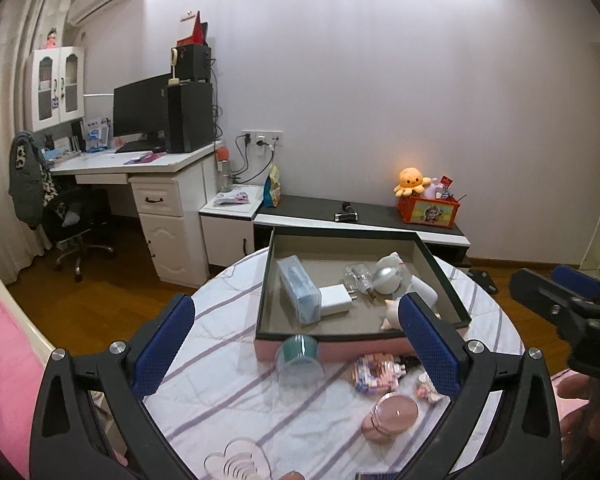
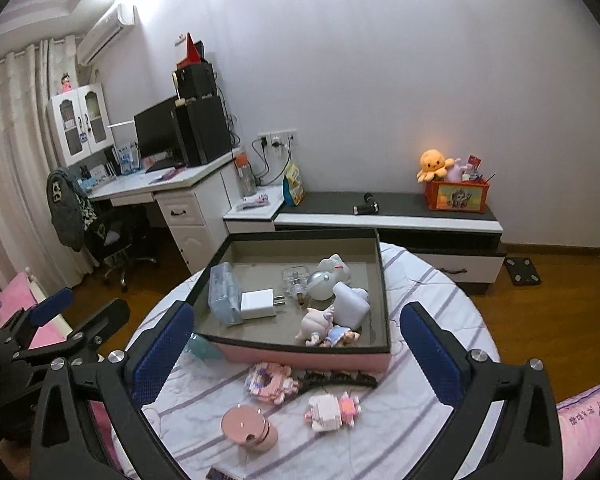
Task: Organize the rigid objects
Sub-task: 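Withdraw both tools from the box and move toward the remaining items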
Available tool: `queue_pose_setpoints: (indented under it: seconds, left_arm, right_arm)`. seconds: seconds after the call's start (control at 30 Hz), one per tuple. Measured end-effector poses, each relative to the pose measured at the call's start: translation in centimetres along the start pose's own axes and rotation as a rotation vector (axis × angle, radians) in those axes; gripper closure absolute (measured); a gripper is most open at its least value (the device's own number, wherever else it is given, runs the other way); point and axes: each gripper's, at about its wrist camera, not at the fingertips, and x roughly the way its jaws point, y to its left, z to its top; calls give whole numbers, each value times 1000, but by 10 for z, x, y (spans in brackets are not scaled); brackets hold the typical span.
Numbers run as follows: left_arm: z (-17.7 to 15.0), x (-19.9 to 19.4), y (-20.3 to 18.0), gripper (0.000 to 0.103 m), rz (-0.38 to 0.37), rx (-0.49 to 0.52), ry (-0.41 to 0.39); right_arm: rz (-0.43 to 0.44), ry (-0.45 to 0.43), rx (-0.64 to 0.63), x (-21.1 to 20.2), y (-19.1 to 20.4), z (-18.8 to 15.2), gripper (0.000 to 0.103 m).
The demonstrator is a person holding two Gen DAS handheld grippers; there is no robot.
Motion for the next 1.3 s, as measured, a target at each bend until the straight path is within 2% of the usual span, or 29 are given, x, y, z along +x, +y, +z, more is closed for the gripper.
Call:
queue_pose_setpoints:
  seconds: [0.23, 0.53, 1.3]
  left_arm:
    - [-15, -26, -5, 0, 22, 18, -5]
    - [-33, -40, -4, 0, 19, 13, 20]
    - [-38, -56, -3, 0, 24, 14, 5]
  right_arm:
    - [-3, -49, 31, -42, -4, -22, 0]
    - [-30, -30, 6, -62, 5, -53, 0]
    - [-44, -46, 4, -74, 6, -54, 0]
